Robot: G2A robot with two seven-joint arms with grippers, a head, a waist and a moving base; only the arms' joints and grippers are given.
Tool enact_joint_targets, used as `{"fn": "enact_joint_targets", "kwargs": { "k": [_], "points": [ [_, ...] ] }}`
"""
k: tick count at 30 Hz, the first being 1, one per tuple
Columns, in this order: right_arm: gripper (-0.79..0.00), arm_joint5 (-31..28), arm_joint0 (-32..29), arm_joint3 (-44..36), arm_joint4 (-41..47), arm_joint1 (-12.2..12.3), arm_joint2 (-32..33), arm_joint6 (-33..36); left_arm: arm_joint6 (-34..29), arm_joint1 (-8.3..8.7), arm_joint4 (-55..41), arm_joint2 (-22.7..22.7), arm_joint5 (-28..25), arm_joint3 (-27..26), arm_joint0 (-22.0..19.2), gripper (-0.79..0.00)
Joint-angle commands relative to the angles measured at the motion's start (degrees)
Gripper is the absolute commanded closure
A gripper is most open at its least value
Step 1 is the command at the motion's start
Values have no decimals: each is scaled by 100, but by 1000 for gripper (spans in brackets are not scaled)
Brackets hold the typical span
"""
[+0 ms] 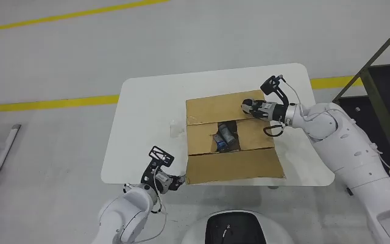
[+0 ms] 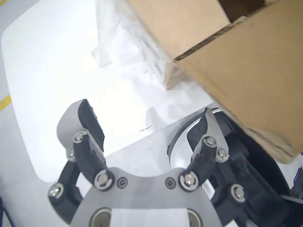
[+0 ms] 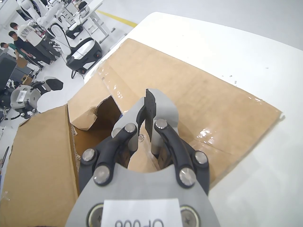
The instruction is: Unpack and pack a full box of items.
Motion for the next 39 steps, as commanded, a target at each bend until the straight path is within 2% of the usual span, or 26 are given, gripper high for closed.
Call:
{"fn": "enact_joint_targets", "kwargs": {
  "k": [1,8,14,19,27,30,36,39],
  "points": [
    [0,6,1,-4,5,2,-5,2,48,8,85,65,-227,33,-71,-785],
    [0,2,17,-66,39,12,-11,19,286,-15,22,176,-138,-34,-413,-785],
    [0,-21,33,-328,105,66,191,-58,456,-89,-44,384,489,130,-896,-785],
    [0,68,-95,-840,80,144,467,-142,535,-172,95,684,1098,490,-1324,-785],
    [0,684,-728,-1933,-650,178,492,-735,310,-340,452,1240,2158,1231,-1982,-785],
    [0,981,-948,-2132,-1180,156,310,-994,254,-378,506,1337,2237,1404,-2111,-785],
    [0,1723,-1136,-2042,-2167,56,-192,-1496,210,-422,553,1387,2291,1542,-2174,-785],
    [0,1920,-1114,-1868,-2254,-9,-386,-1654,187,-439,563,1380,2324,1565,-2178,-785]
  ]
}}
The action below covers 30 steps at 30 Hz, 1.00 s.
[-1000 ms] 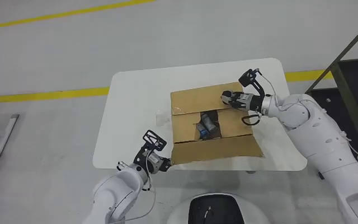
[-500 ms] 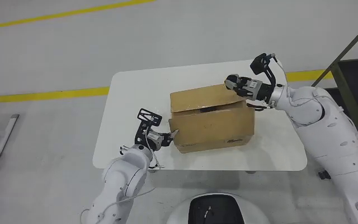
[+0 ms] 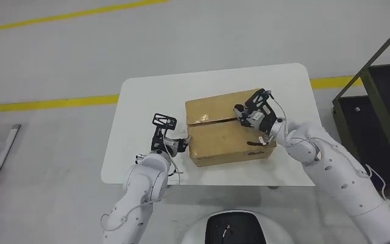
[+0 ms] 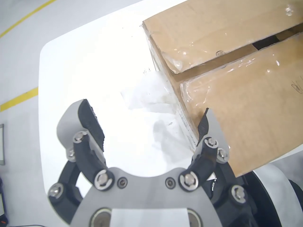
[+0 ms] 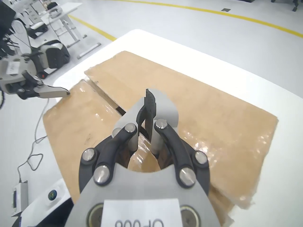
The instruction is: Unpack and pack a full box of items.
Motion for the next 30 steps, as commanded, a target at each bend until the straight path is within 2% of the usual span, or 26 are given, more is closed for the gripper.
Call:
{"fn": "enact_joint_targets", "kwargs": {
  "k": [1,7,12,17,22,26,30],
  "points": [
    [0,84,37,97,-57,-37,-117,-61,-24,-11,19,-10,35,14,-1,-785],
    [0,132,89,251,-23,-104,-230,-120,-110,-18,28,-183,131,-199,147,-785],
    [0,102,101,291,62,-131,-217,-92,-63,14,2,-580,325,-526,602,-785],
    [0,71,103,310,90,-149,-195,-49,257,34,98,-792,293,-481,982,-785],
    [0,16,116,311,156,-165,-168,29,257,34,98,-792,293,-481,982,-785],
    [0,-89,160,389,555,-177,-79,270,257,34,98,-792,293,-481,982,-785],
    [0,-139,181,391,639,-179,-43,443,632,36,357,-735,62,-187,1044,-785]
  ]
}}
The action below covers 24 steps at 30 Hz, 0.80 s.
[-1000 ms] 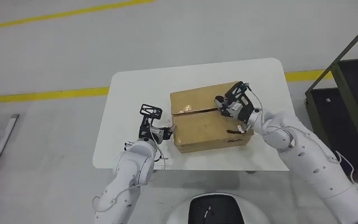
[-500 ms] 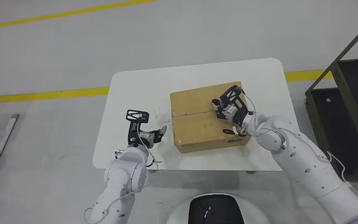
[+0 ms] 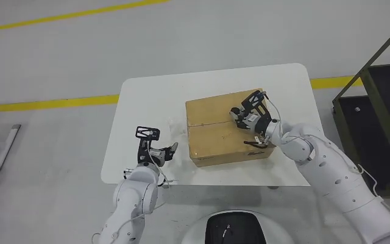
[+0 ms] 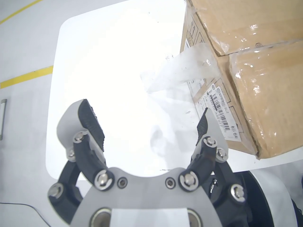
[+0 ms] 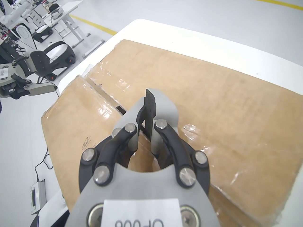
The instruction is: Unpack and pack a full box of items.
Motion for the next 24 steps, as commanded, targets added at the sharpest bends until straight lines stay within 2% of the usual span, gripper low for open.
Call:
{"fn": "enact_joint_targets", "kwargs": {
  "k": [1,4,7,16,24],
  "points": [
    [0,-14,10,-16,-36,0,4,65,215,-12,24,58,-117,213,-19,-785],
    [0,3,-9,-54,-45,-9,-5,87,510,-23,311,204,-348,544,-137,-785],
    [0,20,-7,-65,-64,-19,-20,116,747,-63,207,348,-510,935,-321,-785],
    [0,113,9,-88,-98,-49,-23,162,1491,-239,-105,760,-517,1995,-1071,-785],
    [0,148,60,-80,-140,-74,-11,157,2126,-376,-872,760,-352,2449,-1365,-785]
  ]
}}
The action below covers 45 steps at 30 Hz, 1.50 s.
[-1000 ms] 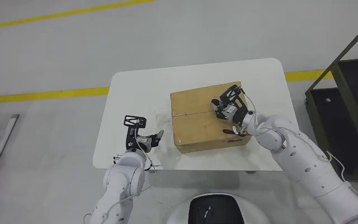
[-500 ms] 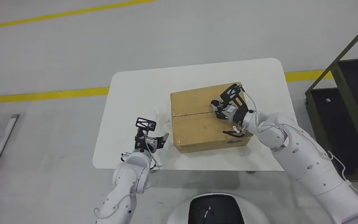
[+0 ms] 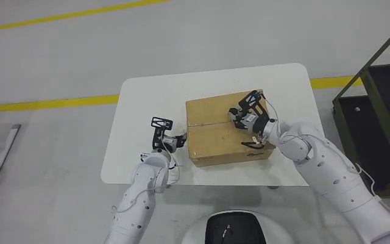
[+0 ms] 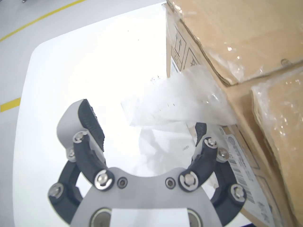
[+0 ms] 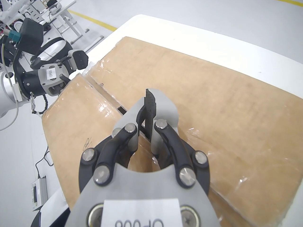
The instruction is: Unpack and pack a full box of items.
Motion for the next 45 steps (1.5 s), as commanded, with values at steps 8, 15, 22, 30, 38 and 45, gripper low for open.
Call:
{"fn": "enact_joint_targets", "kwargs": {
  "k": [8,15,22,30,38,45],
  "points": [
    [0,-15,77,64,-38,-35,-14,-21,420,-61,-545,-195,49,73,-2,-785],
    [0,-51,129,146,-60,-63,-32,-46,661,-85,-626,-316,113,-28,41,-785],
    [0,-90,137,173,-80,-74,0,-50,696,-115,-519,-324,169,-225,-43,-785],
    [0,-116,57,190,-150,-79,24,-82,620,-136,-148,-284,47,-459,-255,-785],
    [0,-128,-2,227,-263,-84,58,-176,573,-183,-79,-194,-41,-736,-392,-785],
    [0,-137,-58,213,-245,-82,147,-223,442,-244,175,67,-105,-1018,-553,-785]
  ]
}}
